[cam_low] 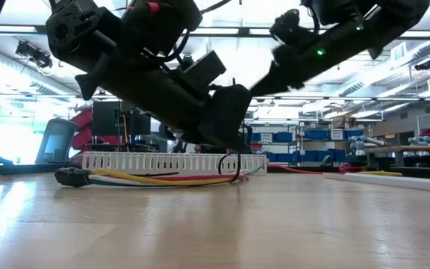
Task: Ziptie cables
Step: Wrap the cable wires with black zip tie
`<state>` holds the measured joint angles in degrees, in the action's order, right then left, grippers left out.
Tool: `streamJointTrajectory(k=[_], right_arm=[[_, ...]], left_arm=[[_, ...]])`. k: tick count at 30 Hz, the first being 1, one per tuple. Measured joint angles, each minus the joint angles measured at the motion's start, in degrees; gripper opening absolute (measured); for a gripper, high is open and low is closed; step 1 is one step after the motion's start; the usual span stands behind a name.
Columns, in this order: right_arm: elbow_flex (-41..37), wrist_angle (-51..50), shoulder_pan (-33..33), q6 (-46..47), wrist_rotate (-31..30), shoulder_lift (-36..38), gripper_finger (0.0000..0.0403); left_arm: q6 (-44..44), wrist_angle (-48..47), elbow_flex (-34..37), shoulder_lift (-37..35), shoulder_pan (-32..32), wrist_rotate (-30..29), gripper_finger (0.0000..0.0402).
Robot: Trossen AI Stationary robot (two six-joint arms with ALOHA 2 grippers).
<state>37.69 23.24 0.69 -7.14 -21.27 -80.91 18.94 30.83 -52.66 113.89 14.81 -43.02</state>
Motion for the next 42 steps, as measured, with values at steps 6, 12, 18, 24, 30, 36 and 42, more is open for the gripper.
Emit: streamJointTrajectory(k=[6,12,18,24,30,36,42], right_arm=[[-0.02,-9.01,-0.10,1.12,13.59,1.99,0.0000],[-0.04,-10.35,-0.86,1.63,19.54,1.43,0.0000],[-1.68,-10.21,-1.80,4.35,22.54,1.41,0.0001],[-8.13,6.47,-1.97,7.93,23.16,-0.13,0.0002],[-7.99,18.38,-1.97,10.69,24.50,-9.74,0.0002],[-6.43,25.19,-2.53,12.77,24.52,-19.06,0.0026],[-6.42,28.35,-3.28,14.06,24.40,-19.97,0.0055]], left_arm=[[-3.54,2.10,0.00,0.00,-0.54,10.55,0.0046],[-3.41,6.74,2.22,-0.07,-3.99,17.17,0.0046],[-0.90,14.36,7.97,-3.04,-7.16,21.26,0.0046],[-0.65,17.54,12.63,-7.54,-8.63,20.43,0.0046],[-0.61,18.53,13.59,-7.52,-8.87,18.82,0.0046],[-0.61,16.97,13.59,-7.52,-8.87,18.21,0.0046],[-0.59,15.80,13.60,-7.52,-8.81,18.20,0.0046]])
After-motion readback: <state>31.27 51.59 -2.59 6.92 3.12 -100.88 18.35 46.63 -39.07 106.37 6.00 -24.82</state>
